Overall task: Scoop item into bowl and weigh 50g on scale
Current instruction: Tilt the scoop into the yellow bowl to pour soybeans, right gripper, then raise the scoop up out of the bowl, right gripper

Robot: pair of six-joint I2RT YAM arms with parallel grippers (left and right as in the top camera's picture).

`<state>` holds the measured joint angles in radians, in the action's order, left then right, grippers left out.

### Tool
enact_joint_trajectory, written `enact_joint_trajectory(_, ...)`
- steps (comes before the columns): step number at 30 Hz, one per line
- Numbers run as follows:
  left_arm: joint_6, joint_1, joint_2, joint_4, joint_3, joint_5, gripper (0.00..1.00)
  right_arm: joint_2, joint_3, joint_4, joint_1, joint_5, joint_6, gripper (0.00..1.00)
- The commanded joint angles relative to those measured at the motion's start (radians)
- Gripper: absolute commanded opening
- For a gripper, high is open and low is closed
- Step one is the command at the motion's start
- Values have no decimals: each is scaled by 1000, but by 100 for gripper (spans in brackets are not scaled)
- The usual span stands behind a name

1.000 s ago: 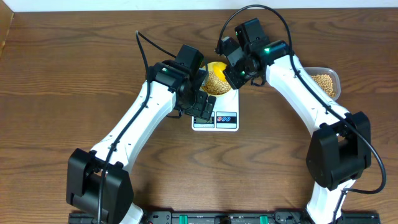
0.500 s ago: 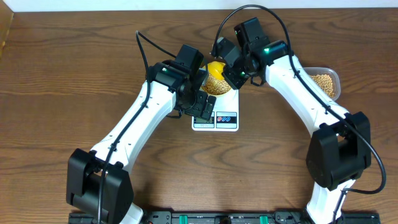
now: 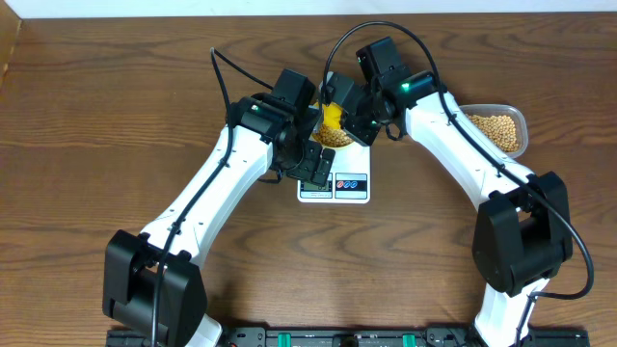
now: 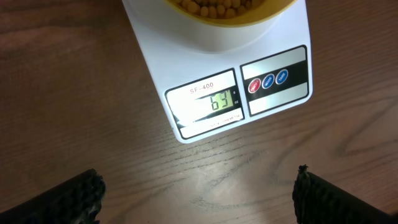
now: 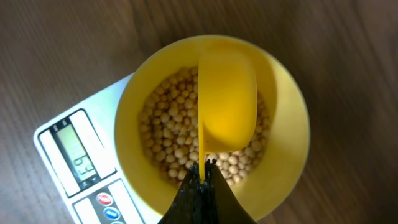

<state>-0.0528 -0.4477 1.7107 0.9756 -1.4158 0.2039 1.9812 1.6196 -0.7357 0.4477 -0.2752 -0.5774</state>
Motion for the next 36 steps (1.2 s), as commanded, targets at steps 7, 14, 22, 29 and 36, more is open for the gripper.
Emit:
enact_joint_trajectory(7, -5, 3, 8, 2, 2, 1, 98, -6, -5, 9, 6, 113, -113, 1)
enact_joint_trajectory(14, -5, 3, 8, 2, 2, 1, 98, -6, -6, -45, 6, 95, -112, 1)
enact_joint_trajectory(22, -5, 3, 8, 2, 2, 1, 98, -6, -6, -117, 6, -76, -112, 1)
enact_joint_trajectory(29, -5, 3, 8, 2, 2, 1, 98, -6, -6, -140, 5, -161, -81, 1)
enact_joint_trajectory(36, -5, 3, 8, 2, 2, 1, 98, -6, -6, -140, -11, -270, 45, 1)
